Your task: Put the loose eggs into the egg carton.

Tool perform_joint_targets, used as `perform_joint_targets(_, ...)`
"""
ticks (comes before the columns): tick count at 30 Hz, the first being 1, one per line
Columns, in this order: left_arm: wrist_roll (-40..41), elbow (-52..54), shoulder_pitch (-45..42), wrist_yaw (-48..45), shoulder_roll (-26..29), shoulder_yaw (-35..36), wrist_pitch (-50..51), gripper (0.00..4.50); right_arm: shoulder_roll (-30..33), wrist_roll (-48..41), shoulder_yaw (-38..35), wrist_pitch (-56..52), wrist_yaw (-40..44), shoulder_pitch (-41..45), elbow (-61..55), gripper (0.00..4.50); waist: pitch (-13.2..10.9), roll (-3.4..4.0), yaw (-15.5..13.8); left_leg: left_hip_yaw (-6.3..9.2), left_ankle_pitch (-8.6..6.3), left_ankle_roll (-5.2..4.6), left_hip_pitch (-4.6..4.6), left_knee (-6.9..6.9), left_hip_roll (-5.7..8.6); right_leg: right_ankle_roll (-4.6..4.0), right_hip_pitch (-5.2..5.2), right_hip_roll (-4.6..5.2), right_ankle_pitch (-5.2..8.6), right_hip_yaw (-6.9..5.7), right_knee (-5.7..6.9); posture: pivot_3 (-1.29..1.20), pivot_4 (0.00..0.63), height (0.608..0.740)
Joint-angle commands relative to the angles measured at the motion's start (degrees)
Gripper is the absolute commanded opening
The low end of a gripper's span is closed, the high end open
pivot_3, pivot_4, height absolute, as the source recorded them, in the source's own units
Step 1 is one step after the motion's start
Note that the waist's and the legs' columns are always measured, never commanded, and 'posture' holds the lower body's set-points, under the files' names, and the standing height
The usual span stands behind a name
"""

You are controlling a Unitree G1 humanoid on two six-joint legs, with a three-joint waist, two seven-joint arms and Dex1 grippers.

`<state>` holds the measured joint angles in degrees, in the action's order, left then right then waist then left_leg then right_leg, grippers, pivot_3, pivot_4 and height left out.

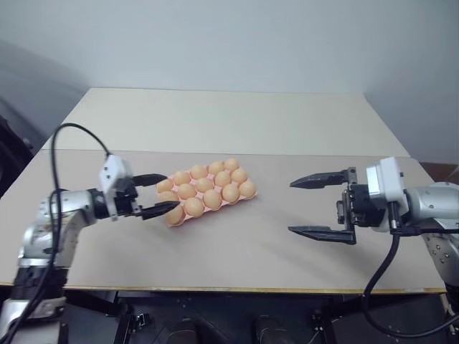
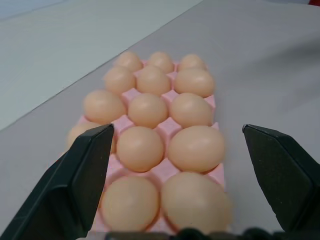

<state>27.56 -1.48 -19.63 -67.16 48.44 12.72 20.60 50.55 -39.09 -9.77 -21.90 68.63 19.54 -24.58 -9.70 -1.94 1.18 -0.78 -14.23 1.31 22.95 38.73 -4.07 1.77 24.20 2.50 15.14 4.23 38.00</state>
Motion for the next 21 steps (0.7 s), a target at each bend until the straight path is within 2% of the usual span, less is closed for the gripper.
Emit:
perform_joint_targets(1, 4.1, 5.1, 4.9, -3.0, 5.0, 7.7, 2.0, 4.48, 0.9, -0.8, -1.9, 0.7, 0.8, 0.3, 0.2, 4.5, 0.0, 0.0, 0.0, 0.0, 0.0, 0.0, 0.01, 0.0, -0.01, 0.0, 0.0, 0.0, 0.0, 0.0, -0.01, 0.0, 0.15, 0.74)
perform_joint_targets(4, 7.2, 9.1, 11.8, -4.2, 7.8, 15.4, 4.5, 4.48, 1.3, -0.2, -2.0, 1.2, 1.7, 0.0, 1.6, 4.5, 0.0, 0.01, -0.1, -0.01, 0.0, 0.0, 0.0, 0.0, -0.02, 0.0, -0.01, 0.01, 0.01, -0.01, -0.01, 0.0, 0.15, 0.74)
perform_joint_targets(9, 9.8, 16.0, 22.1, -3.0, 6.7, 24.0, 6.9, 4.48, 1.1, 0.6, -1.6, 1.8, 2.5, 0.3, 4.0, 4.5, 0.0, 0.01, -0.5, -0.03, 0.0, 0.0, -0.05, -0.01, -0.03, 0.0, -0.04, 0.03, 0.02, -0.05, -0.01, 0.0, 0.15, 0.74)
perform_joint_targets(15, 11.9, 22.9, 29.2, 1.3, 3.3, 28.5, 8.7, 4.48, 0.5, 1.7, -0.7, 2.6, 3.2, 1.5, 6.3, 4.5, 0.0, 0.01, -0.4, -0.04, 0.0, 0.0, -0.06, -0.02, -0.03, 0.0, -0.06, 0.04, 0.02, -0.05, -0.02, 0.0, 0.15, 0.74)
perform_joint_targets(21, 13.8, 25.5, 31.7, 2.9, 3.3, 31.1, 10.3, 4.48, 0.1, 2.6, 0.4, 3.3, 4.0, 2.4, 7.7, 4.5, 0.0, 0.01, -0.4, -0.04, 0.0, 0.0, -0.07, -0.02, -0.03, -0.01, -0.06, 0.04, 0.02, -0.04, -0.02, 0.0, 0.15, 0.74)
